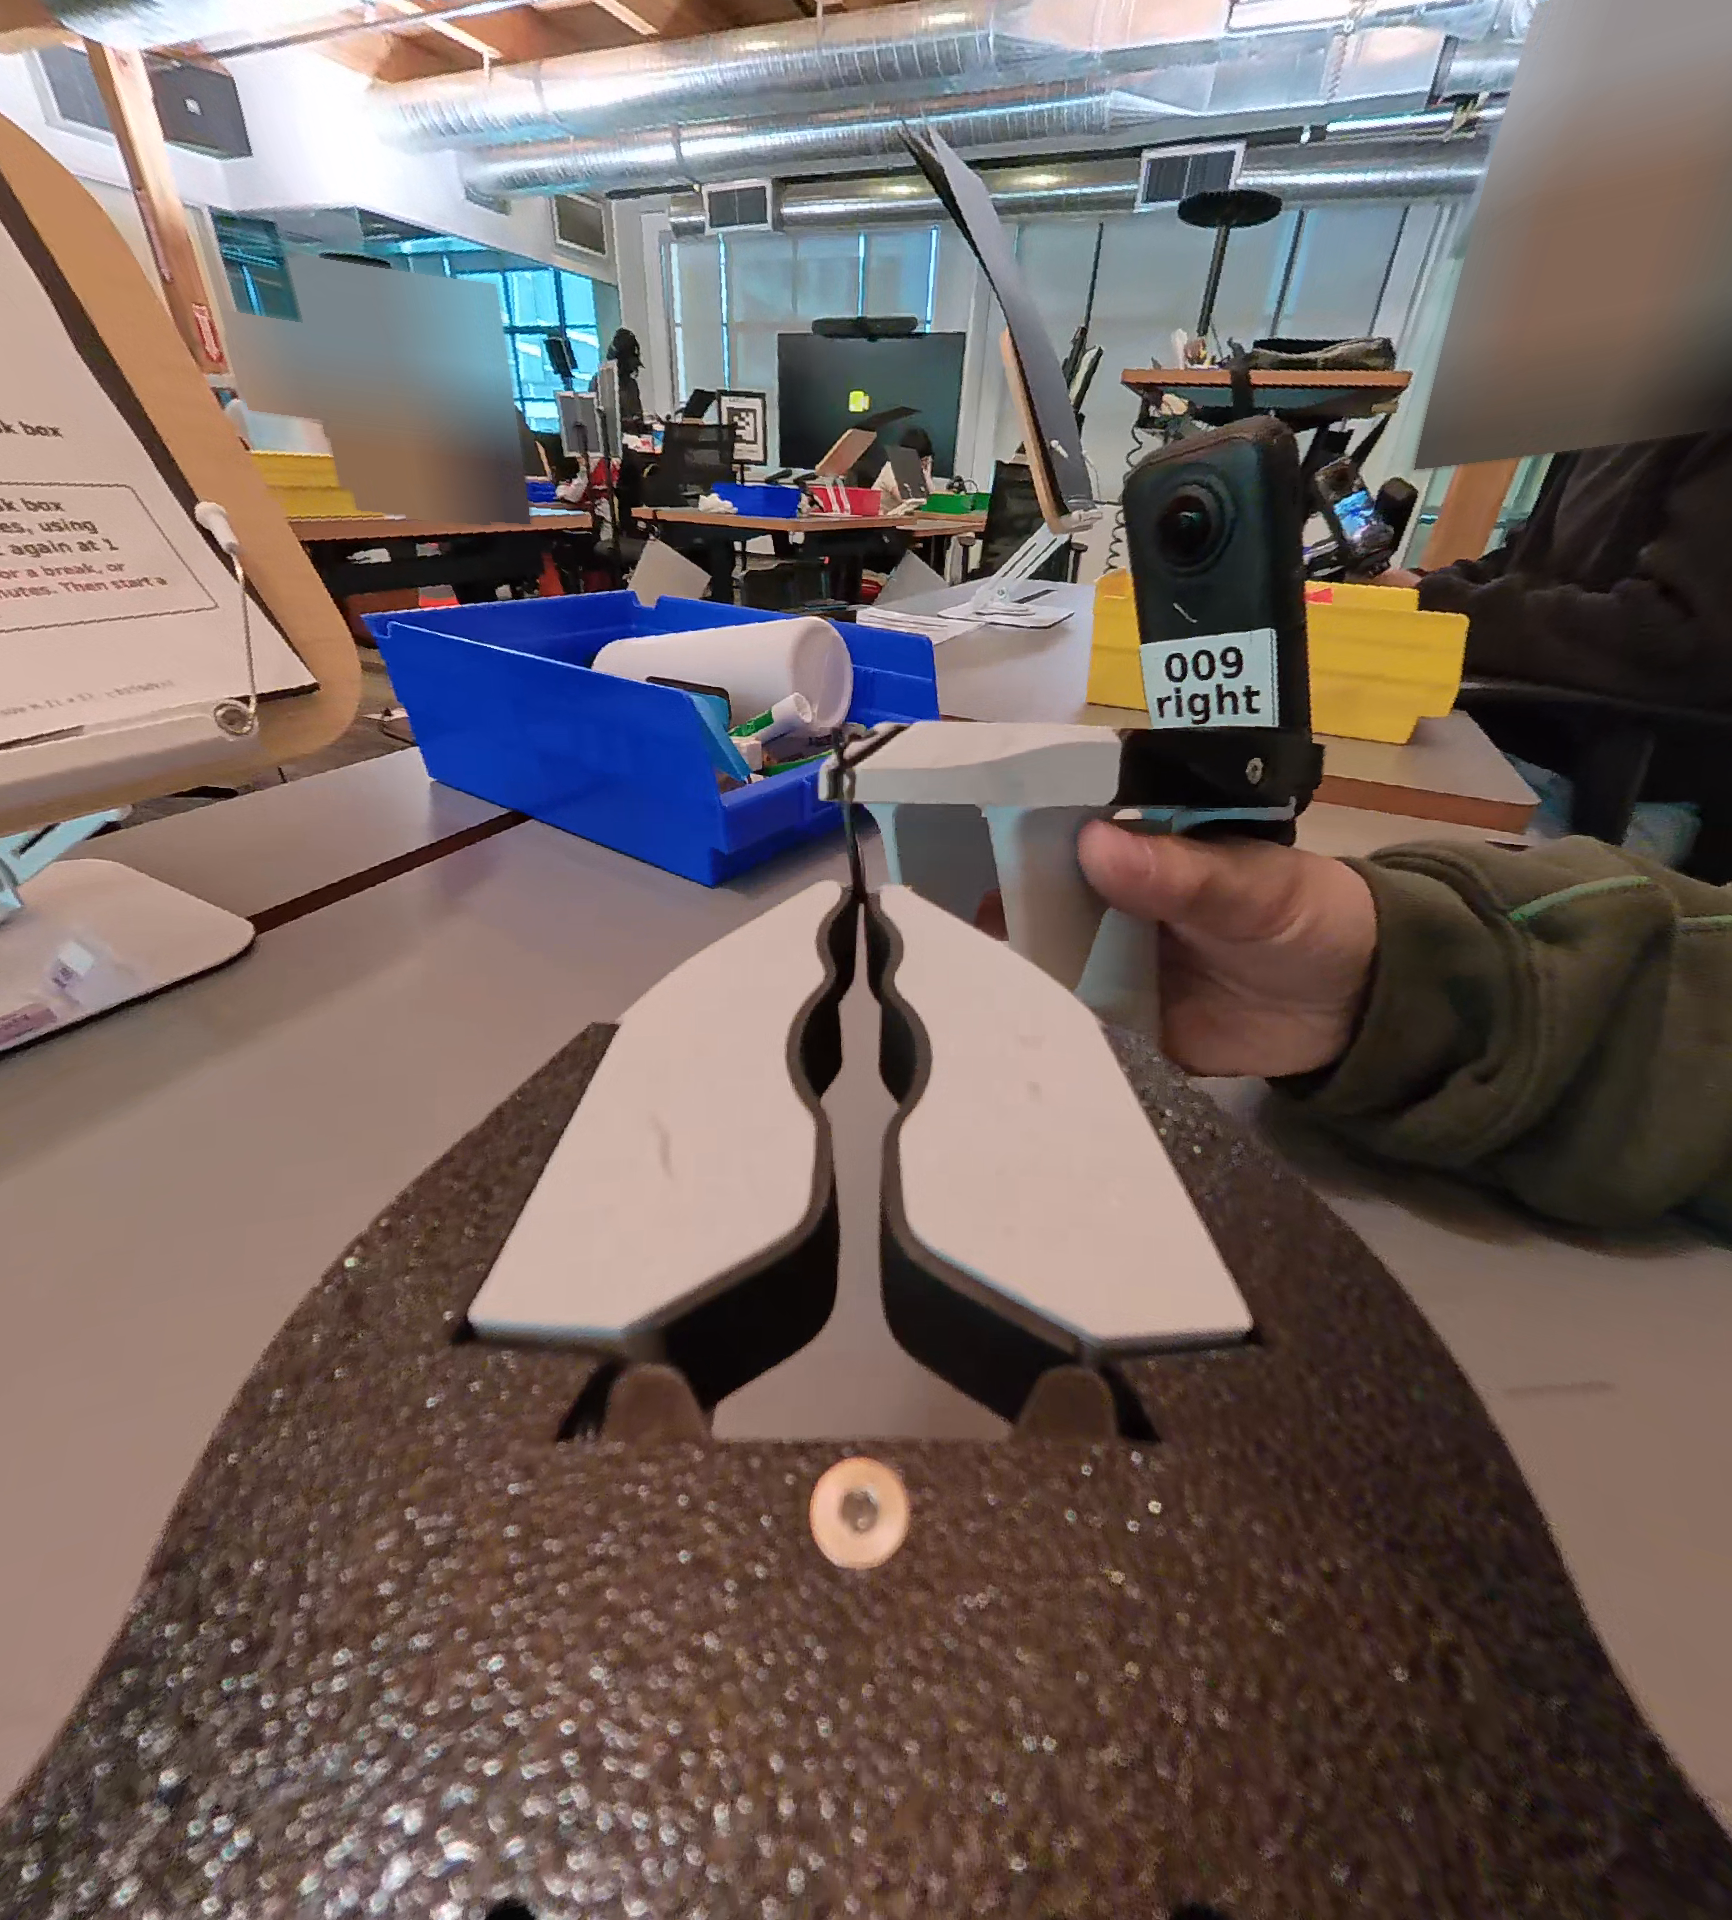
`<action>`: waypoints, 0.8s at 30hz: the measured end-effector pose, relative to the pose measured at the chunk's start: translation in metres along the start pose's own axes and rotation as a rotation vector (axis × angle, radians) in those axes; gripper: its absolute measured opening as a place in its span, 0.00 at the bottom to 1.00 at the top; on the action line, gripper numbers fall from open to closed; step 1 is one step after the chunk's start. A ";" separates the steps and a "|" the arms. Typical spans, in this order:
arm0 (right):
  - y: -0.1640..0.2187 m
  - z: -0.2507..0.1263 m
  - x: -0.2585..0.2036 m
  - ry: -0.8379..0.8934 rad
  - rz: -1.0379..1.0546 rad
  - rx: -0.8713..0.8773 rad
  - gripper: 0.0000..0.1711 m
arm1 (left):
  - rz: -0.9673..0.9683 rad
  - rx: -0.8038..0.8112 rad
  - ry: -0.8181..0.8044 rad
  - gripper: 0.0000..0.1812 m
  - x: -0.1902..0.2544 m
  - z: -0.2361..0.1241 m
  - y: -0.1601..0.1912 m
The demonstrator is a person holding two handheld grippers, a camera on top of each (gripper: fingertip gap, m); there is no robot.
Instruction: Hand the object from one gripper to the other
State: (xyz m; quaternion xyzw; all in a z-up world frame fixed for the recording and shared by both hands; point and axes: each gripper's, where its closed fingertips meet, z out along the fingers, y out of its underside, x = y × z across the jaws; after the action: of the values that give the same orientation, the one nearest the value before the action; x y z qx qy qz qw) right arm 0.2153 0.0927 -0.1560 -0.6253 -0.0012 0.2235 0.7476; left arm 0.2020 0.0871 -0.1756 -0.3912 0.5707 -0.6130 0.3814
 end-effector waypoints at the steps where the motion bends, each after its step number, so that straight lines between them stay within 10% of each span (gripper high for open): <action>1: 0.000 0.000 0.000 -0.002 0.005 -0.001 0.00 | 0.016 -0.003 -0.006 0.00 0.000 0.000 0.001; 20: 0.007 0.001 0.005 0.009 0.051 -0.023 0.00 | 0.058 -0.012 -0.049 0.00 -0.004 0.002 0.002; 24: 0.011 -0.003 0.021 0.132 0.021 -0.108 0.27 | 0.211 -0.061 -0.210 0.00 -0.023 -0.002 0.005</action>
State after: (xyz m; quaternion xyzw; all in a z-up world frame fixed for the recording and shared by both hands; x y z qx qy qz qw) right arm 0.2317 0.0983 -0.1727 -0.6780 0.0429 0.1893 0.7090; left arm 0.2095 0.1084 -0.1814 -0.4022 0.5839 -0.5077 0.4894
